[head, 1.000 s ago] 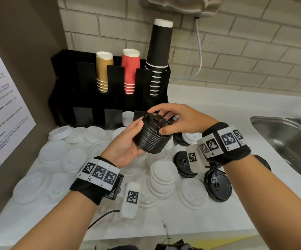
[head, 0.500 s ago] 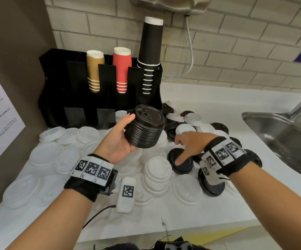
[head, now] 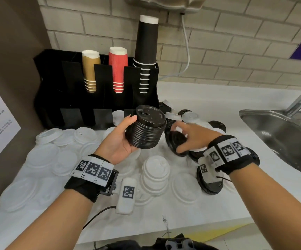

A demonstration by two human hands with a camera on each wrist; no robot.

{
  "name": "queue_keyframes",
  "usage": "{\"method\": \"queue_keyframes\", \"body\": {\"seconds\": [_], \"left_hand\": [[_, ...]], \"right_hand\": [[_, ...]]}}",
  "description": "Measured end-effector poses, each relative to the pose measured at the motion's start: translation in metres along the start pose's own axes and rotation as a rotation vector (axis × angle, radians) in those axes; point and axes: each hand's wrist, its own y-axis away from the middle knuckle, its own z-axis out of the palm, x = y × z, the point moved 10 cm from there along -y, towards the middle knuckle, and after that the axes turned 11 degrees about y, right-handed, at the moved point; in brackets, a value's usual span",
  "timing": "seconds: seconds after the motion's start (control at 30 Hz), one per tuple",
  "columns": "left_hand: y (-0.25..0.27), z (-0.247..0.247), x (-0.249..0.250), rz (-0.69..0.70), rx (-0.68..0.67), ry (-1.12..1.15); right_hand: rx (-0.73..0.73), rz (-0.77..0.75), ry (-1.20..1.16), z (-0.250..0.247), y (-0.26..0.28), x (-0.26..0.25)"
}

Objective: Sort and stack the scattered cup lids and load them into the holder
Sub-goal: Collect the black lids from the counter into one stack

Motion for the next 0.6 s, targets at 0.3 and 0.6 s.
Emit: {"method": "queue_keyframes", "body": {"seconds": [0.3, 0.6], "left_hand": [[0.0, -0.001, -0.004, -0.003, 0.013, -0.103], [0.003, -0.003, -0.015, -0.014, 0.007, -0.234]], "right_hand": [[0.305, -0.184, -0.696, -0.058, 0.036, -0.03], [0.457, -0.231, -0.626, -0.046, 0.039, -0.059]]}}
